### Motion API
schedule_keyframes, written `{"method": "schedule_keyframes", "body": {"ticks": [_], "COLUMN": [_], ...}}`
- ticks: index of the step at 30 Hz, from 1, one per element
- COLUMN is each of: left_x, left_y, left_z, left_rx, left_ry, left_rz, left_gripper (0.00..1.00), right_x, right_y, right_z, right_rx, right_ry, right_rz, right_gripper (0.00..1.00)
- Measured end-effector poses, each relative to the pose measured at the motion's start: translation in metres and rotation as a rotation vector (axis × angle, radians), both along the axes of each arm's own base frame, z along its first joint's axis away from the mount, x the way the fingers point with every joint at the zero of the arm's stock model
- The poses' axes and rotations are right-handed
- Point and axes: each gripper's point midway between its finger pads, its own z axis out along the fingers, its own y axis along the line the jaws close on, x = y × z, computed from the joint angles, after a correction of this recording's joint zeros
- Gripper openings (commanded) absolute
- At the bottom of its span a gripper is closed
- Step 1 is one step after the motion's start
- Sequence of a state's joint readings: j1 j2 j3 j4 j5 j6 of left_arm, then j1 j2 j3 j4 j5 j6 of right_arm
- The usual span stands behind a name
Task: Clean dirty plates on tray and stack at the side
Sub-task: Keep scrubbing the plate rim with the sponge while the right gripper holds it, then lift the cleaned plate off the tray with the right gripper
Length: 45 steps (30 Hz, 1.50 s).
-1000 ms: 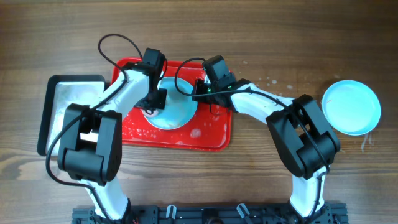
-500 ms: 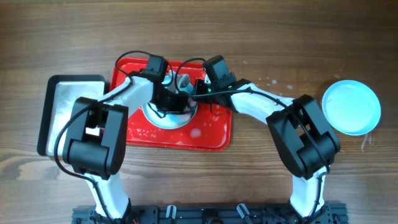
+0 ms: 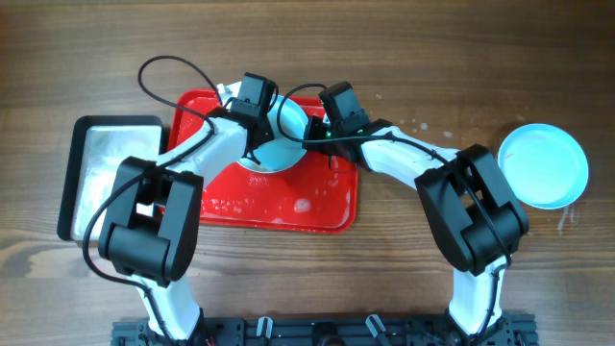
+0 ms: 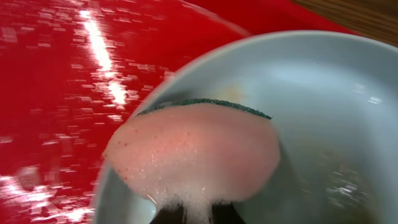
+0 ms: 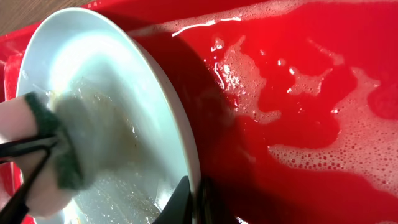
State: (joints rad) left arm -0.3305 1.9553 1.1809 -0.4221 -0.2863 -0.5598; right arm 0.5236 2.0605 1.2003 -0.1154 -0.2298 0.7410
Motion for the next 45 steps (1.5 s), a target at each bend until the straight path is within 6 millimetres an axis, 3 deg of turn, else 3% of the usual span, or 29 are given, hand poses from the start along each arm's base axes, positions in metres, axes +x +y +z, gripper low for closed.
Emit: {"method": "schedule_keyframes", "body": {"ticks": [3, 7, 11, 13, 15, 17, 19, 23, 24, 28, 31, 36, 39, 45], "left_x": [-0.01, -0.035, -0.043, -0.043, -0.043, -0.043, -0.043, -0.044, -0.044, -0.045, -0.045, -0.045, -0.045, -0.046], "left_y": [0.023, 0.037, 0.049, 0.07, 0.083, 0.079, 0.073, 0.063, 0.061, 0.057, 0.057, 0.057, 0.056, 0.056], "left_z": [0.002, 0.005, 0.029, 0.048, 0.063, 0.073, 0.077, 0.078, 0.079, 0.079, 0.079, 0.079, 0.079, 0.079], "left_rx": [0.059, 0.041, -0.111, -0.184, -0.242, -0.308, -0.34, -0.383, -0.39, -0.41, -0.414, -0.414, -0.415, -0.418], "left_ry": [0.021, 0.104, 0.11, 0.08, 0.052, 0.035, 0.033, 0.043, 0.044, 0.048, 0.048, 0.049, 0.048, 0.052], "left_rz": [0.046, 0.064, 0.108, 0.167, 0.202, 0.175, 0.139, 0.1, 0.094, 0.079, 0.076, 0.075, 0.075, 0.074], "left_gripper": [0.04, 0.04, 0.04, 0.04, 0.04, 0.04, 0.04, 0.04, 0.04, 0.04, 0.04, 0.04, 0.04, 0.04], "right_x": [-0.003, -0.021, -0.04, -0.035, -0.024, -0.023, -0.033, -0.057, -0.064, -0.07, -0.07, -0.076, -0.079, -0.065], "right_y": [0.004, 0.011, -0.005, -0.023, -0.041, -0.064, -0.082, -0.13, -0.151, -0.174, -0.17, -0.12, -0.087, -0.054], "right_z": [0.001, 0.002, 0.019, 0.045, 0.086, 0.143, 0.175, 0.21, 0.225, 0.252, 0.251, 0.226, 0.225, 0.215], "right_rx": [0.018, 0.037, 0.006, -0.003, -0.001, -0.012, -0.052, -0.209, -0.27, -0.33, -0.415, -0.691, -0.868, -1.229], "right_ry": [0.011, 0.064, 0.101, 0.062, -0.029, -0.156, -0.221, -0.289, -0.336, -0.427, -0.46, -0.553, -0.702, -0.893], "right_rz": [0.022, 0.087, 0.104, 0.074, 0.034, -0.014, -0.044, -0.158, -0.217, -0.3, -0.305, -0.2, -0.177, -0.194], "right_gripper": [0.04, 0.04, 0.04, 0.04, 0.04, 0.04, 0.04, 0.04, 0.04, 0.05, 0.04, 0.04, 0.04, 0.04]}}
